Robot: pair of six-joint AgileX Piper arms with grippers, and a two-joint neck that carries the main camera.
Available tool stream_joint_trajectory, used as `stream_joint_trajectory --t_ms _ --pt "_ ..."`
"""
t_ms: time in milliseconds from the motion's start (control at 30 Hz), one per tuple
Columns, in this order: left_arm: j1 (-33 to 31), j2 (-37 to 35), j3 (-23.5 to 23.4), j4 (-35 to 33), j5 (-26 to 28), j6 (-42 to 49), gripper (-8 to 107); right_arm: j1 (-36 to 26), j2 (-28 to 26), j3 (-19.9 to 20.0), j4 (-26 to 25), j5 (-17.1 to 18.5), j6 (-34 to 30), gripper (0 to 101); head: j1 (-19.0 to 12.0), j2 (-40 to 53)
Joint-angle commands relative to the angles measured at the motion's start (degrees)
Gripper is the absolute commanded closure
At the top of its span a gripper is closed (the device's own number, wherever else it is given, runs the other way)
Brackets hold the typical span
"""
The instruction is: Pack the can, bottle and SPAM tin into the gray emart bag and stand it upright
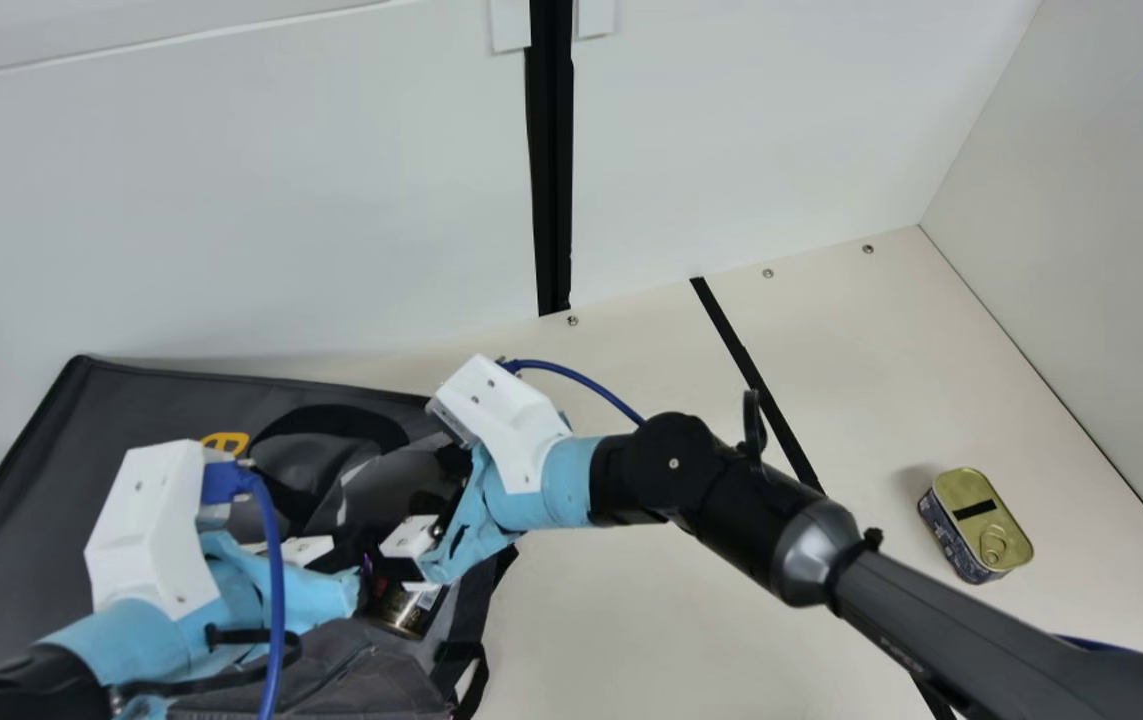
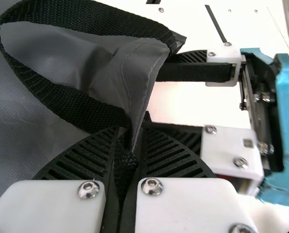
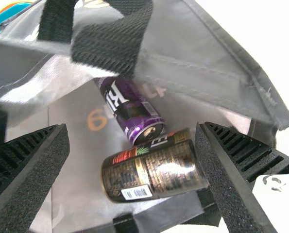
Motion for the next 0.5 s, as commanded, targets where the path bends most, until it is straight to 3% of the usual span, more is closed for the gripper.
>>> stream_joint_trajectory --t_ms 0,467 --pt "0.0 0.0 0.0 0.0 0.0 0.0 107 -0.49 -0.71 0.61 -0.74 -1.01 -0.49 6 -1.3 -0.14" --pt "0.0 0.0 0.0 -0.11 -0.11 0.0 107 -4.2 -7.35 4.28 -1.91 3.35 -3.23 6 -1.3 -0.14"
